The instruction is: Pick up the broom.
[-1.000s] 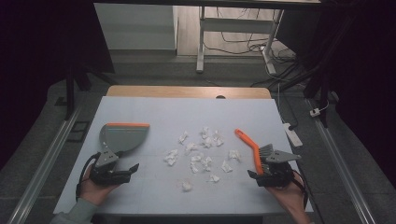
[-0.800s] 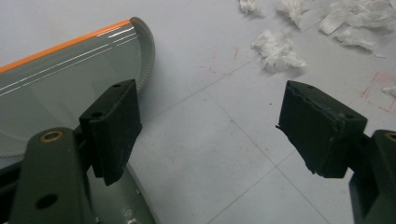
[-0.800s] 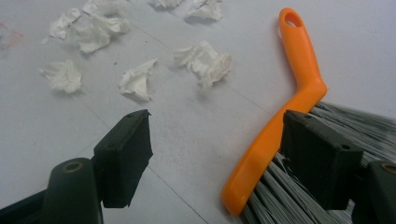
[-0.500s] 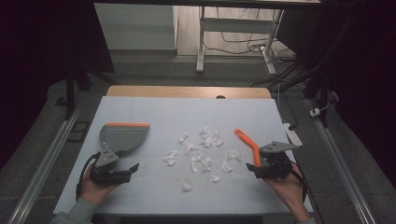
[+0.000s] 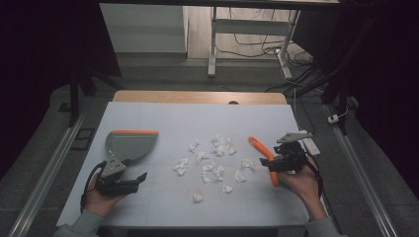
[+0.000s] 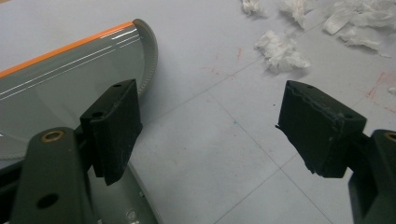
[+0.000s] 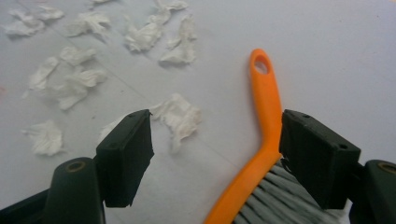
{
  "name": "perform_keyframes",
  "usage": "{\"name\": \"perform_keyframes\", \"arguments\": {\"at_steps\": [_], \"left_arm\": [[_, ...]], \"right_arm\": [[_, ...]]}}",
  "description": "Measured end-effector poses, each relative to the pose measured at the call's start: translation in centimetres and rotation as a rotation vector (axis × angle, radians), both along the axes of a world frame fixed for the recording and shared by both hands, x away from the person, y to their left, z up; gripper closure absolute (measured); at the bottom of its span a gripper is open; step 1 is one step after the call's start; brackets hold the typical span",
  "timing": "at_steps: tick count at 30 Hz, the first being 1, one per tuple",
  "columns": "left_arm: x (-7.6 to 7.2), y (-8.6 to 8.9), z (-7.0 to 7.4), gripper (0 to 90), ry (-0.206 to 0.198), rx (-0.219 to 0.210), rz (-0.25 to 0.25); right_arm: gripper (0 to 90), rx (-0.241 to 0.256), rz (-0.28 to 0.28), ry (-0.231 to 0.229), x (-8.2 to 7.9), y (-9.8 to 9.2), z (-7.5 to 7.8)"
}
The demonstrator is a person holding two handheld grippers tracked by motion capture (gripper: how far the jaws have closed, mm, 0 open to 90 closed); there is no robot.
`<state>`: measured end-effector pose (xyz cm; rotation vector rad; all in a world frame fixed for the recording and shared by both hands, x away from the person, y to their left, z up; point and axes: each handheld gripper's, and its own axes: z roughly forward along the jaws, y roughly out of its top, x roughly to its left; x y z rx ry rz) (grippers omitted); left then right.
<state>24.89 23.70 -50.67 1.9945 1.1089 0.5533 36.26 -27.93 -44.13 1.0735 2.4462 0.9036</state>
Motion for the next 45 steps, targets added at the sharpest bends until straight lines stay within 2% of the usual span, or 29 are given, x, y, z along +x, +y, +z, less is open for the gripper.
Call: {"name": "perform_keyframes", "arguments": {"at_steps": [2, 9, 12, 14, 15, 16, 19, 21, 27, 30, 35, 40, 45], "left_arm": [[0.0, -0.1, 0.0, 21.7, -0.002, 0.001, -0.007], [-0.1, -0.1, 0.0, 21.6, -0.005, 0.005, -0.018], [-0.1, -0.1, 0.0, 21.6, -0.006, 0.002, -0.015], [-0.1, -0.1, -0.1, 21.6, -0.006, 0.004, -0.017], [-0.1, -0.1, -0.1, 21.6, -0.007, 0.006, -0.017], [-0.1, -0.2, -0.1, 21.6, -0.007, 0.008, -0.017], [0.0, -0.3, -0.1, 21.6, -0.004, 0.011, -0.019], [0.0, -0.3, -0.2, 21.6, -0.003, 0.013, -0.019], [0.0, -0.3, -0.1, 21.6, -0.006, 0.014, -0.018], [0.0, -0.3, -0.1, 21.5, -0.006, 0.014, -0.016], [0.0, -0.2, -0.1, 21.5, -0.006, 0.012, -0.013], [0.0, -0.3, -0.1, 21.6, -0.006, 0.014, -0.015], [-0.1, -0.2, -0.1, 21.7, -0.01, 0.014, -0.011]], "right_arm": [[25.9, -0.015, -0.015, 0.012, 0.8, 0.0, 0.1], [25.9, -0.061, -0.064, 0.097, 4.0, -0.1, -0.1], [26.0, -0.103, -0.087, 0.154, 5.4, -0.2, -0.6], [26.4, -0.111, -0.098, 0.188, 6.1, -0.2, -1.1], [27.0, -0.123, -0.091, 0.231, 6.7, -0.2, -1.7], [27.0, -0.123, -0.091, 0.231, 6.7, -0.2, -1.7], [29.4, -0.159, -0.091, 0.258, 7.1, 0.0, -2.6], [31.2, -0.186, -0.1, 0.258, 7.3, 0.0, -3.0], [35.0, -0.214, -0.11, 0.297, 7.9, 0.3, -3.9], [40.7, -0.219, -0.116, 0.323, 8.1, 0.4, -4.3], [52.0, -0.253, -0.127, 0.325, 8.1, 0.6, -4.7], [66.0, -0.262, -0.124, 0.332, 8.1, 0.7, -4.7], [68.9, -0.257, -0.149, 0.334, 8.0, 0.8, -4.7]]}}
